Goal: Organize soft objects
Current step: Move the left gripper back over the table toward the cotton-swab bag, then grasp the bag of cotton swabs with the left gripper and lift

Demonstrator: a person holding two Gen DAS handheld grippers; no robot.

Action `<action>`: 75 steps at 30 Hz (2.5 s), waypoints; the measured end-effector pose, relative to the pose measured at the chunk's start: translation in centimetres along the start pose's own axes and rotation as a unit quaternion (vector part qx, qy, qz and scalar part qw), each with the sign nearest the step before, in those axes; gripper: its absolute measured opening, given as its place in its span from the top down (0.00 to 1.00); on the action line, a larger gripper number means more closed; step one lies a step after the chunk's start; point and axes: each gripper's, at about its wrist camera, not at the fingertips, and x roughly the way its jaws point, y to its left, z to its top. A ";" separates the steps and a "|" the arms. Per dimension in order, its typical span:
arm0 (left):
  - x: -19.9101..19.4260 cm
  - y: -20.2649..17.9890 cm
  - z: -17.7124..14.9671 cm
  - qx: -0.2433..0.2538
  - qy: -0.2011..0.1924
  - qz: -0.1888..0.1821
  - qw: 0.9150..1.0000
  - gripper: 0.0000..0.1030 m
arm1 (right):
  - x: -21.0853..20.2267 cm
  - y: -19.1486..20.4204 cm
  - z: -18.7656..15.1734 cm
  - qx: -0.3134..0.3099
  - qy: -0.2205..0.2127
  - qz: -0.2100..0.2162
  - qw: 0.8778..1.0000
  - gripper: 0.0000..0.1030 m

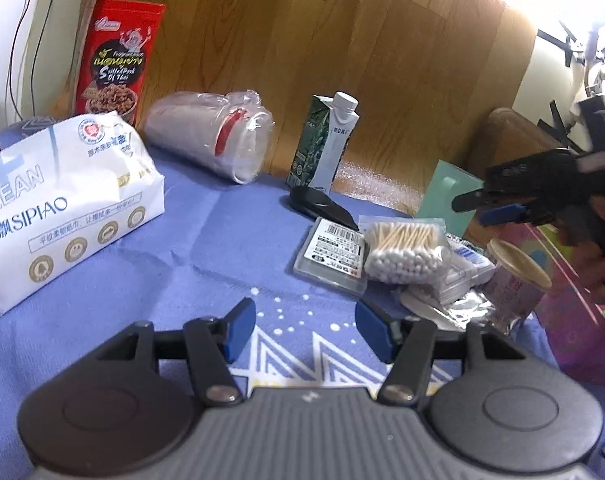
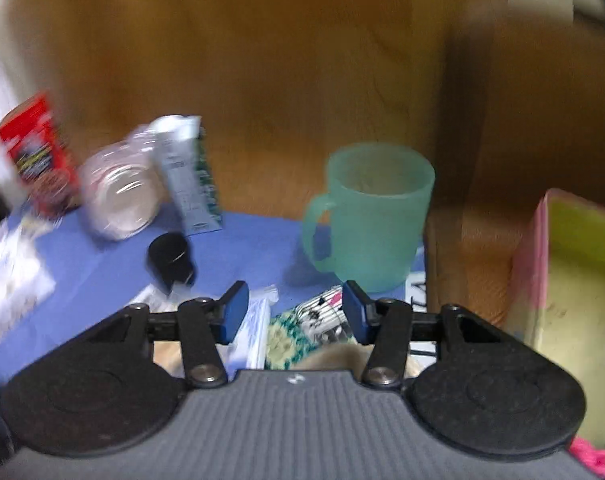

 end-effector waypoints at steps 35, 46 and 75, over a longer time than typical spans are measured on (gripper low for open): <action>-1.8 6.4 0.4 -0.190 -0.073 0.050 0.978 0.36 | -1.2 13.4 -5.2 -0.083 0.014 0.129 0.988 0.40; -2.1 7.9 -0.2 -0.231 -0.071 0.026 0.970 0.35 | -4.1 14.1 -10.1 -0.134 0.083 0.221 0.962 0.87; -8.8 -1.2 -3.7 -0.028 0.074 -0.064 0.995 0.65 | -12.7 14.5 -21.0 -0.230 -0.050 0.212 0.948 0.71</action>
